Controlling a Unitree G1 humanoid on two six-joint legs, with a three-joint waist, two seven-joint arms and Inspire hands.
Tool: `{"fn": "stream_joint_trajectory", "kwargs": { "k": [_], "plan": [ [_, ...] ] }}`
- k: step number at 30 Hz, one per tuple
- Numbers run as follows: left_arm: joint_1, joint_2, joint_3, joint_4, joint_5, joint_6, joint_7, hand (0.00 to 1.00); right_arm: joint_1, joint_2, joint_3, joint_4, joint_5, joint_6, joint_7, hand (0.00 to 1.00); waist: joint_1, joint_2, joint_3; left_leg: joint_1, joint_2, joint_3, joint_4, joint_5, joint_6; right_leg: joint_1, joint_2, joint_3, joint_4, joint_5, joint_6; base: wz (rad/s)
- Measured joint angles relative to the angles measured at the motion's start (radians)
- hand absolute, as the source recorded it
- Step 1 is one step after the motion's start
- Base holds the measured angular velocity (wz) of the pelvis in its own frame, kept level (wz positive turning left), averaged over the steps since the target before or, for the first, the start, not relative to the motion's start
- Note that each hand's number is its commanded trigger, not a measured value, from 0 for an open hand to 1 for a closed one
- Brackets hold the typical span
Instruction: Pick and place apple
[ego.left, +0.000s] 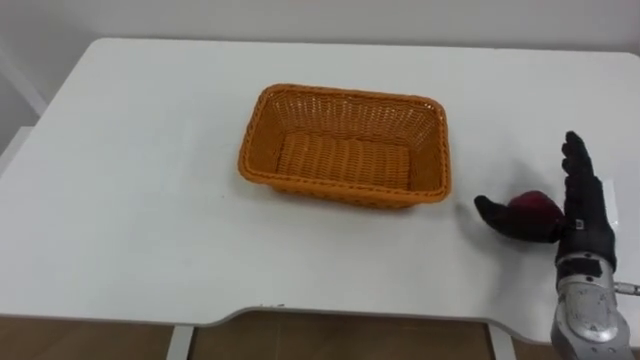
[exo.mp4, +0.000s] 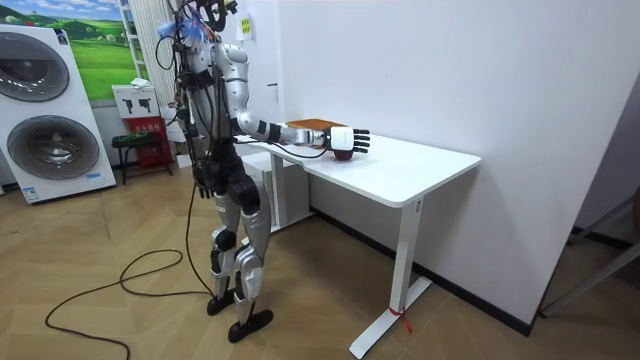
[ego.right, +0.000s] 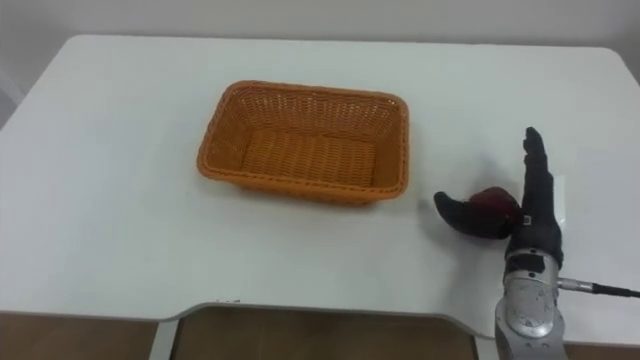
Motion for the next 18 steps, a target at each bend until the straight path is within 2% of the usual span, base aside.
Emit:
{"fn": "stream_joint_trajectory", "kwargs": {
  "k": [4, 8, 10, 18],
  "plan": [
    [0.000, 0.000, 0.000, 0.003, -0.002, 0.000, 0.000, 0.00, -0.004, -0.004, -0.001, 0.079, 0.000, 0.001, 0.021, 0.00, 0.001, -0.003, 0.0009, 0.012, 0.000, -0.008, 0.000, 0.000, 0.000, 0.025, 0.000, -0.009, -0.017, 0.006, 0.000, 0.06],
    [0.003, 0.003, 0.001, 0.025, -0.002, 0.000, 0.000, 0.00, -0.022, -0.007, -0.006, 0.139, -0.020, -0.018, 0.030, 0.00, -0.012, -0.005, 0.0020, 0.024, -0.002, -0.024, 0.000, 0.000, 0.000, 0.049, -0.002, -0.019, -0.024, 0.007, 0.001, 0.10],
    [0.004, 0.003, 0.003, 0.024, -0.002, 0.000, 0.000, 0.00, -0.031, -0.008, -0.019, 0.176, -0.023, -0.035, 0.031, 1.00, -0.015, -0.006, 0.0019, 0.025, -0.003, -0.034, 0.001, 0.000, 0.000, 0.058, -0.002, -0.027, -0.034, 0.009, 0.002, 0.15],
    [0.010, 0.003, 0.065, 0.024, -0.001, -0.019, -0.014, 0.00, -0.066, -0.010, -0.084, 0.311, -0.058, -0.122, 0.035, 1.00, -0.013, -0.006, -0.0063, 0.027, -0.004, -0.039, 0.001, 0.000, 0.000, 0.061, -0.002, -0.031, -0.033, 0.010, 0.003, 0.01]
  ]
}}
